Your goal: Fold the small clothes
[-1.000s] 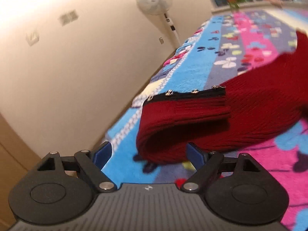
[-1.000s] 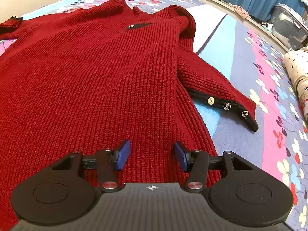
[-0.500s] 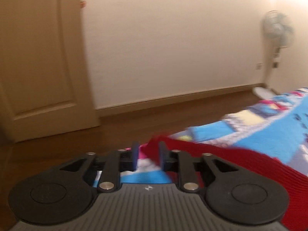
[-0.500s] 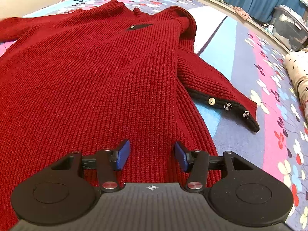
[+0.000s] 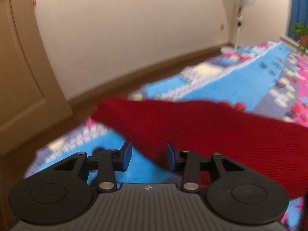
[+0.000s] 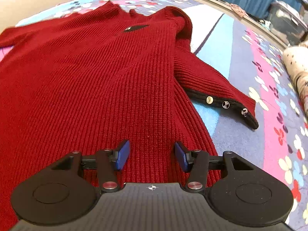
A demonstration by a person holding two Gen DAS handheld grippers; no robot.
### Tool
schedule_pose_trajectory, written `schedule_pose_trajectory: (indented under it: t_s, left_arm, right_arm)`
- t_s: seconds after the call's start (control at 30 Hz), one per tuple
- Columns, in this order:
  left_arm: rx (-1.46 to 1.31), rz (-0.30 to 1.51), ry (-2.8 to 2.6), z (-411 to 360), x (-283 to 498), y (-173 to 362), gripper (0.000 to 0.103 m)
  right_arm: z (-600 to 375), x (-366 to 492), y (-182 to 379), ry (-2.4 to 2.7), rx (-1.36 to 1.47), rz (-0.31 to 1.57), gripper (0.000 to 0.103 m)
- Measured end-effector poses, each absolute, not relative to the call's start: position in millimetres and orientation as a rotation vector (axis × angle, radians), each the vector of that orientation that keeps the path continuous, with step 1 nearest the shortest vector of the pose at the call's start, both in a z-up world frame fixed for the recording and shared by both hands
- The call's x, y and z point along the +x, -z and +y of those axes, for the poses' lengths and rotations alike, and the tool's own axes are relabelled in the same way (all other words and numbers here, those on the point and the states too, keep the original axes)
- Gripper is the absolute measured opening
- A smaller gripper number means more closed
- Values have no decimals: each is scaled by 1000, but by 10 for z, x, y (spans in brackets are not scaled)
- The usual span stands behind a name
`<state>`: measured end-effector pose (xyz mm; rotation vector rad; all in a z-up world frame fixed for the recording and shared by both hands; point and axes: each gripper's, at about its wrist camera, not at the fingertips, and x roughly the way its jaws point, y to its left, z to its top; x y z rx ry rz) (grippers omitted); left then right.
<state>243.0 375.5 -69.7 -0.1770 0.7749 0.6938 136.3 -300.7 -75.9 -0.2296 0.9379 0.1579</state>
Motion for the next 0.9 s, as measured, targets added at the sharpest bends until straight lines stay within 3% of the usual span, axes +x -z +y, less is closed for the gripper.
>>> schedule_pose_trajectory:
  t_s: [0.07,0.13,0.27,0.37,0.47,0.5,0.73,0.77,0.8,0.83,0.9]
  left_arm:
    - [-215,743,-621,3594,2307,453,43]
    - [-238,704,-557,3377,2201,183,43]
    - [-192,629,-347,2719,1848,-240,52]
    - [-114,581,-210,2269,1626,-148,59]
    - [9,752,-166,1903,1644,162,55]
    - [0,736,-148,1855,1644,173,55]
    - [146,710,-149,1670,1782,288,55]
    - [151,712,-145,1682,1785,305,55]
    - [158,716,-146,1680,1792,326,55]
    - [162,719,-150,1699,1805,360,55]
    - [158,727,-162,1736,1843,403,55]
  right_arm:
    - [-3110,1406,708,-141,-155,922,45]
    - [-3259,1443,630,-120,-56,886,14]
    - [-3639,1486,479,-79,195,817,9]
    - [-3880,1534,435,-26,309,760,11]
    - [-4095,1693,513,-7,424,757,38]
    - [-4144,1751,550,5,451,756,46]
    - [-4571,2176,980,131,679,782,54]
    - [-4630,2214,1033,153,706,773,52]
    - [-4677,2251,1063,158,721,760,36]
    - [-4715,2288,1078,149,724,741,8]
    - [-4772,2349,1041,119,697,690,8]
